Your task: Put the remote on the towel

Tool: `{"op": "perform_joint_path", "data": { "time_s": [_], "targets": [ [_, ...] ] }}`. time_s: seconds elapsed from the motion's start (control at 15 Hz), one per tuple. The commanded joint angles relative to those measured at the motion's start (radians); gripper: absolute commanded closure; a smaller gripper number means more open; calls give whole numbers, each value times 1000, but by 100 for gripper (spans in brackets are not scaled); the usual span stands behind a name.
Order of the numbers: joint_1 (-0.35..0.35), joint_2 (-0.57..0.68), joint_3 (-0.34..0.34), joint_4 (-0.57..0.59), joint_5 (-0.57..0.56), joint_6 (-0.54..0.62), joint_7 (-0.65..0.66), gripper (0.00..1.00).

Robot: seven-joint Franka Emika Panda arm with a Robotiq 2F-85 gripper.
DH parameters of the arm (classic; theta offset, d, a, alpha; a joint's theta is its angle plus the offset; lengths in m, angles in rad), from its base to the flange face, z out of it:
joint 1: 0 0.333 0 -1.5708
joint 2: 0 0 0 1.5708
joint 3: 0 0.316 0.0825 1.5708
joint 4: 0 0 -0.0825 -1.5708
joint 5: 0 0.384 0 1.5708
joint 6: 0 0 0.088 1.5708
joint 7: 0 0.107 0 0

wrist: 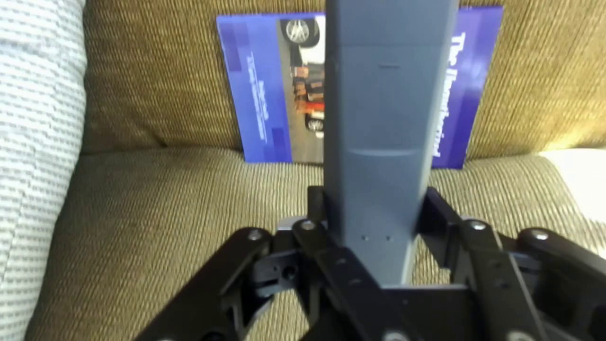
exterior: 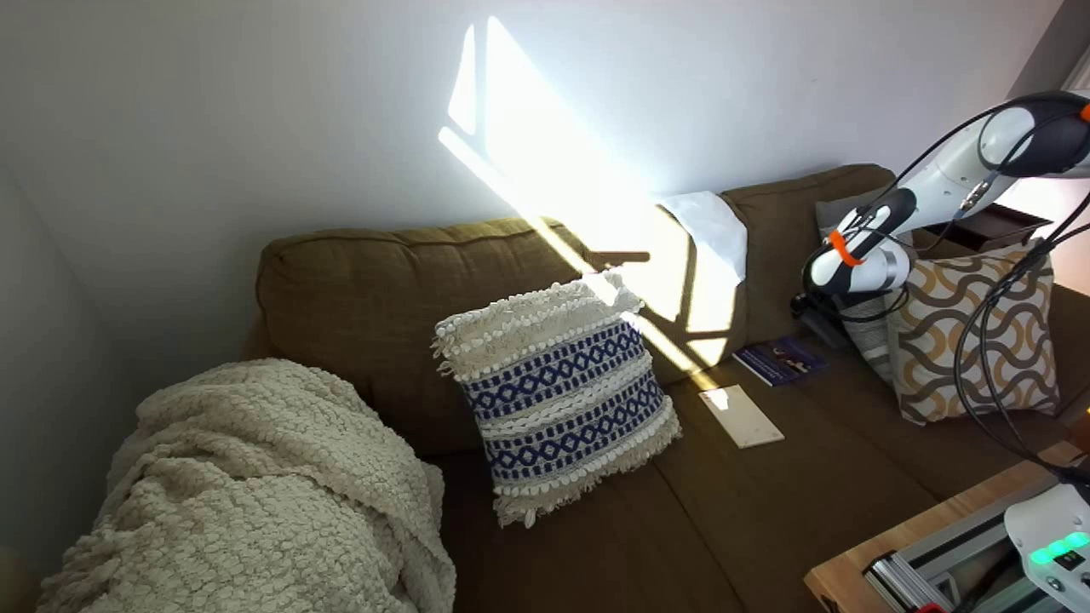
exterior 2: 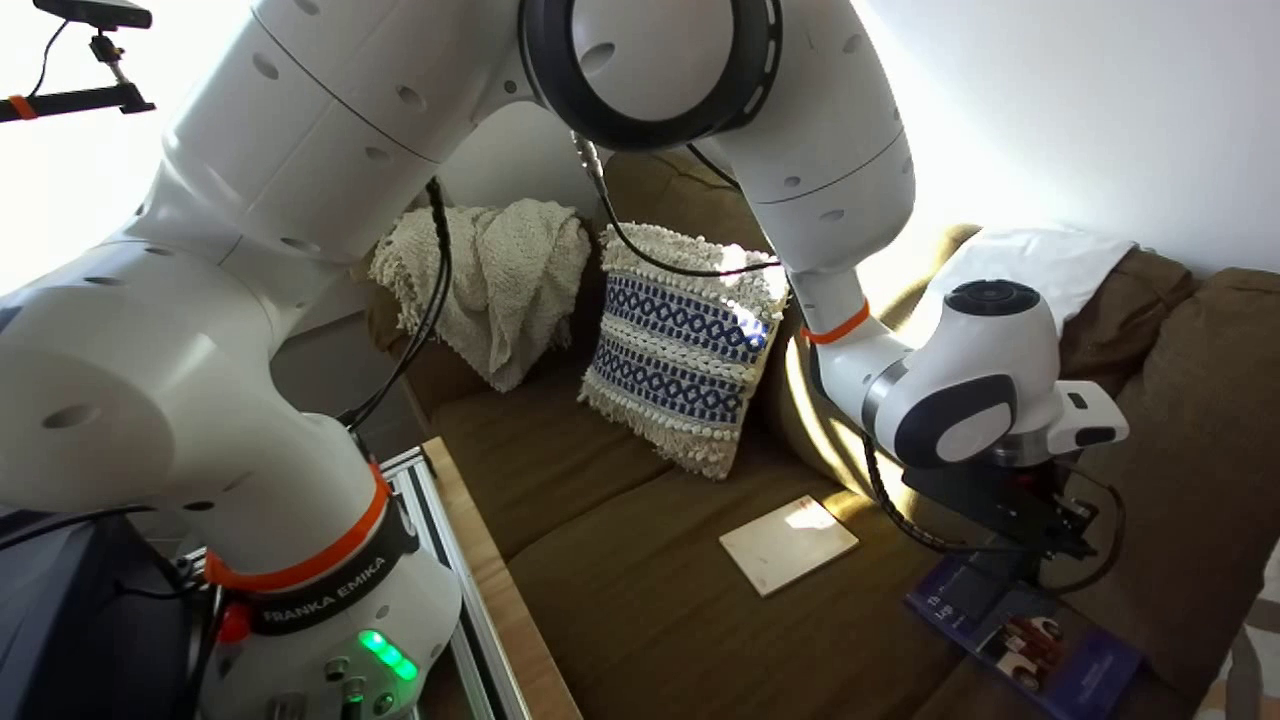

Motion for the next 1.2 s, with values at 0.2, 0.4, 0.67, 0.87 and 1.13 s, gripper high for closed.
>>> {"op": "perform_joint_path", "data": {
  "time_s": [0.2, 0.4, 0.67, 0.87, 1.13],
  "targets": [
    [-122, -115, 207, 41, -37, -25, -109, 74],
    [-126, -154, 264, 87, -28, -64, -132, 74],
    [-103, -171, 301, 189, -7, -152, -162, 74],
    [-75, -178, 283, 188, 7, -139, -150, 49],
    [-73, -176, 285, 204, 8, -148, -156, 49]
  ]
}}
